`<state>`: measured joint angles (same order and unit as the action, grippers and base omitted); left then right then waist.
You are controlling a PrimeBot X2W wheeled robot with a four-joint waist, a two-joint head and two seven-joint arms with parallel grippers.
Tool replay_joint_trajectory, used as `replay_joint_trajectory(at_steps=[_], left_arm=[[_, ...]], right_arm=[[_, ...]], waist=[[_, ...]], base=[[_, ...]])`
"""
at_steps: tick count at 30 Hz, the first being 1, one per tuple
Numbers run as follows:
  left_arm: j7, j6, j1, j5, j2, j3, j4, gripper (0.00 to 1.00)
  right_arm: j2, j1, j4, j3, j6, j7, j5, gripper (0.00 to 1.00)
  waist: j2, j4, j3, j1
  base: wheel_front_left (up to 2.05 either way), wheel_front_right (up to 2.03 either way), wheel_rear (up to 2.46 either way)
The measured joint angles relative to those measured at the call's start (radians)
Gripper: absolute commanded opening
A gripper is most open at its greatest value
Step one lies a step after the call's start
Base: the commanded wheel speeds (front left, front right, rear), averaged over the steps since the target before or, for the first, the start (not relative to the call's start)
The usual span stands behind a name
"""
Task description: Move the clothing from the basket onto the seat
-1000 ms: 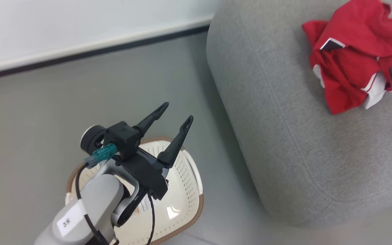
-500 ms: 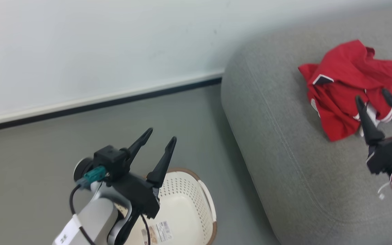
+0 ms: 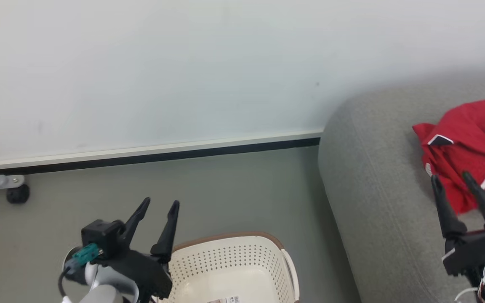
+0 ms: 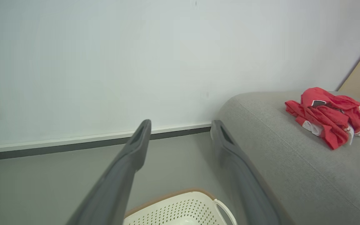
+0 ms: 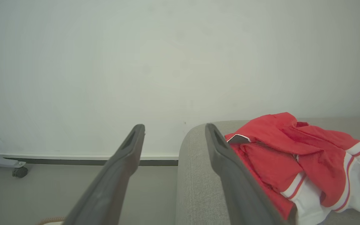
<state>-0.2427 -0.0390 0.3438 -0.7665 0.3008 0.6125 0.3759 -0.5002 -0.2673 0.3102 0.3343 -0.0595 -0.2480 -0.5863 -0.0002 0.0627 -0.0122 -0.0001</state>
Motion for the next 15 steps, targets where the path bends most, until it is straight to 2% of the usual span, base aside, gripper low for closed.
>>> replay_joint_trajectory(at_steps=[10, 15], left_arm=[[-0.007, -0.058, -0.114, -0.018, 0.030, -0.086, -0.015, 1.00], [-0.007, -0.069, -0.173, 0.002, 0.035, -0.147, -0.049, 1.00]], right_arm=[[0.077, 0.187, -0.134, -0.039, 0.084, -0.001, -0.030, 1.00], [0.100, 0.209, -0.172, -0.046, 0.100, -0.002, -0.020, 1.00]], waist=[[0.0000, -0.101, 0.044, 0.0001], [0.0001, -0.122, 0.051, 0.0001]], base=[[0.00, 0.00, 0.00], [0.00, 0.00, 0.00]])
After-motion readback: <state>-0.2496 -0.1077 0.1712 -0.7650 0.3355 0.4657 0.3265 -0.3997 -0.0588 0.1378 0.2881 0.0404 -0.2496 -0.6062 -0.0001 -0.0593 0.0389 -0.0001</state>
